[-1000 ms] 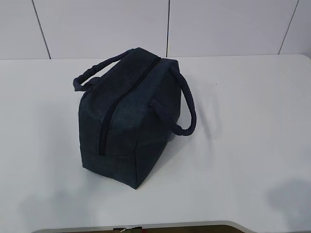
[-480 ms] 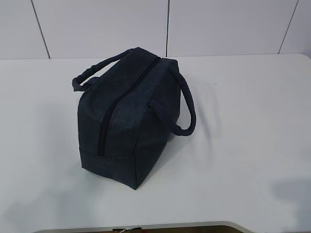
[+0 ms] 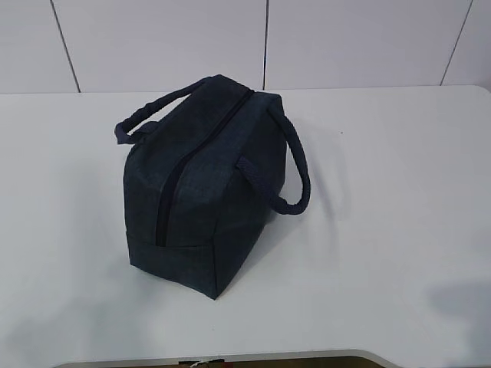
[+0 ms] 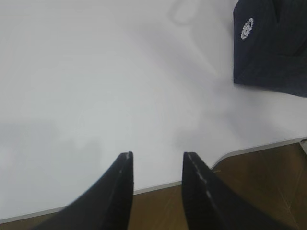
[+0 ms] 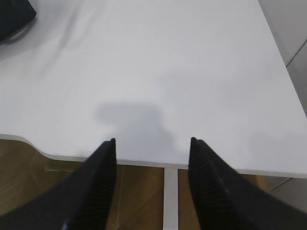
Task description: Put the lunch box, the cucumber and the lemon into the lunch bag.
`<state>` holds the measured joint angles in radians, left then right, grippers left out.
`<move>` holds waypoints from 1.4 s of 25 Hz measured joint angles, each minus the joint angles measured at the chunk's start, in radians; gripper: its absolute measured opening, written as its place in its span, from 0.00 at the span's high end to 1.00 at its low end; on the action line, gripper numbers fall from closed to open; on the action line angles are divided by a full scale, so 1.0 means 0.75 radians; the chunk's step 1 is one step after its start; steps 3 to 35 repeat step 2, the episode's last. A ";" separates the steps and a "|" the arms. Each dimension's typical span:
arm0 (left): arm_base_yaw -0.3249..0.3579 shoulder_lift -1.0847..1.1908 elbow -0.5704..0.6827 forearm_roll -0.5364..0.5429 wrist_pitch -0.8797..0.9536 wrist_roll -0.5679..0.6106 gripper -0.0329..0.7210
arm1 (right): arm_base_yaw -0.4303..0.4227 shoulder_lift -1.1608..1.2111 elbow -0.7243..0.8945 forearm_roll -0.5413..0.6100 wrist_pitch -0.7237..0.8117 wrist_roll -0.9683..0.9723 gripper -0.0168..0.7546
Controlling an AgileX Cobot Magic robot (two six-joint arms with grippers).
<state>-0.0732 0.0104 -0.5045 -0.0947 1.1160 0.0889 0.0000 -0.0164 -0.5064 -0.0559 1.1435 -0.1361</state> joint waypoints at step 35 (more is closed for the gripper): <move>0.000 0.000 0.000 0.000 -0.002 0.000 0.64 | 0.000 0.000 0.000 0.000 0.000 0.000 0.46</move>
